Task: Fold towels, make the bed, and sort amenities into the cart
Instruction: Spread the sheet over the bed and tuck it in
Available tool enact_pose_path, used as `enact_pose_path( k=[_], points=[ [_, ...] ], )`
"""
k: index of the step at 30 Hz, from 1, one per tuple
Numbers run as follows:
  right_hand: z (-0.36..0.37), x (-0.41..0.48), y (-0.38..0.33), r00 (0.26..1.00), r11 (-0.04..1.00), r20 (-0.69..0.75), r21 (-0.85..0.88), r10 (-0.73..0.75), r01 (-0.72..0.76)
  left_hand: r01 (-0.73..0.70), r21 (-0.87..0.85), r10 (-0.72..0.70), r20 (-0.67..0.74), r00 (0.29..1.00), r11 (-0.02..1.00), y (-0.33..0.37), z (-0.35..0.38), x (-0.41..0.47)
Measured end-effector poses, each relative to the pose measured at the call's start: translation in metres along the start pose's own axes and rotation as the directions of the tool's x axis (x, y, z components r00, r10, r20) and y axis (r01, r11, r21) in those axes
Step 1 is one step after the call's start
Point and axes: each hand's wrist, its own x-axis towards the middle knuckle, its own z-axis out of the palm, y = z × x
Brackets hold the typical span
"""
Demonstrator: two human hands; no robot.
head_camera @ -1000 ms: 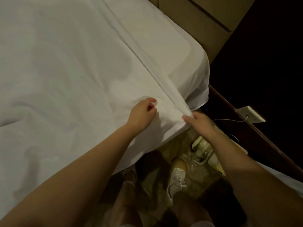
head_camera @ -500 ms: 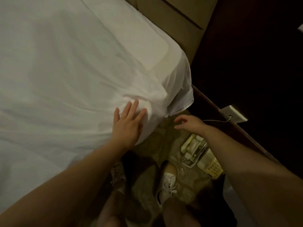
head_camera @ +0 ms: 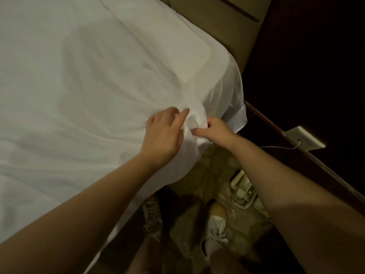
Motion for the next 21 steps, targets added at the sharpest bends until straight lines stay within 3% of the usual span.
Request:
enact_pose_path(
  k=[2, 4, 5, 8, 10, 12, 15, 17, 21],
  points=[
    [-0.005, -0.024, -0.001, 0.998, 0.994, -0.033, 0.090, -0.052, 0.055, -0.070, 0.055, 0.068, 0.049, 0.997, 0.996, 0.005, -0.007, 0.021],
    [-0.010, -0.047, 0.000, 0.998, 0.984, 0.004, 0.165, -0.064, 0.062, -0.183, 0.076, 0.154, 0.285, 0.946, 0.980, 0.009, -0.016, 0.044],
    [-0.011, -0.056, 0.002, 0.998, 0.986, 0.055, 0.161, -0.042, 0.033, -0.245, 0.062, 0.196, 0.423, 0.885, 0.968, 0.009, -0.020, 0.057],
    [-0.007, -0.067, 0.015, 0.978, 0.987, 0.200, -0.162, 0.051, -0.018, -0.431, 0.095, 0.261, 0.673, 0.692, 0.897, 0.003, -0.034, 0.086],
    [-0.004, -0.072, 0.026, 0.967, 0.920, 0.226, -0.392, 0.115, -0.018, -0.513, 0.118, 0.287, 0.714, 0.639, 0.850, -0.002, -0.043, 0.091],
    [-0.003, -0.081, 0.039, 0.963, 0.860, 0.233, -0.511, 0.136, 0.002, -0.577, 0.116, 0.357, 0.683, 0.637, 0.808, -0.006, -0.050, 0.083],
    [-0.004, -0.105, 0.059, 0.977, 0.672, 0.201, -0.733, 0.067, 0.105, -0.654, 0.095, 0.421, 0.694, 0.584, 0.750, -0.016, -0.051, 0.057],
    [-0.008, -0.121, 0.074, 0.987, 0.607, 0.159, -0.786, 0.023, 0.112, -0.683, 0.091, 0.430, 0.716, 0.551, 0.724, -0.022, -0.046, 0.042],
    [-0.010, -0.145, 0.081, 0.997, 0.609, -0.014, -0.792, -0.076, 0.035, -0.678, 0.106, 0.409, 0.727, 0.552, 0.728, -0.015, -0.036, 0.041]
  ],
)
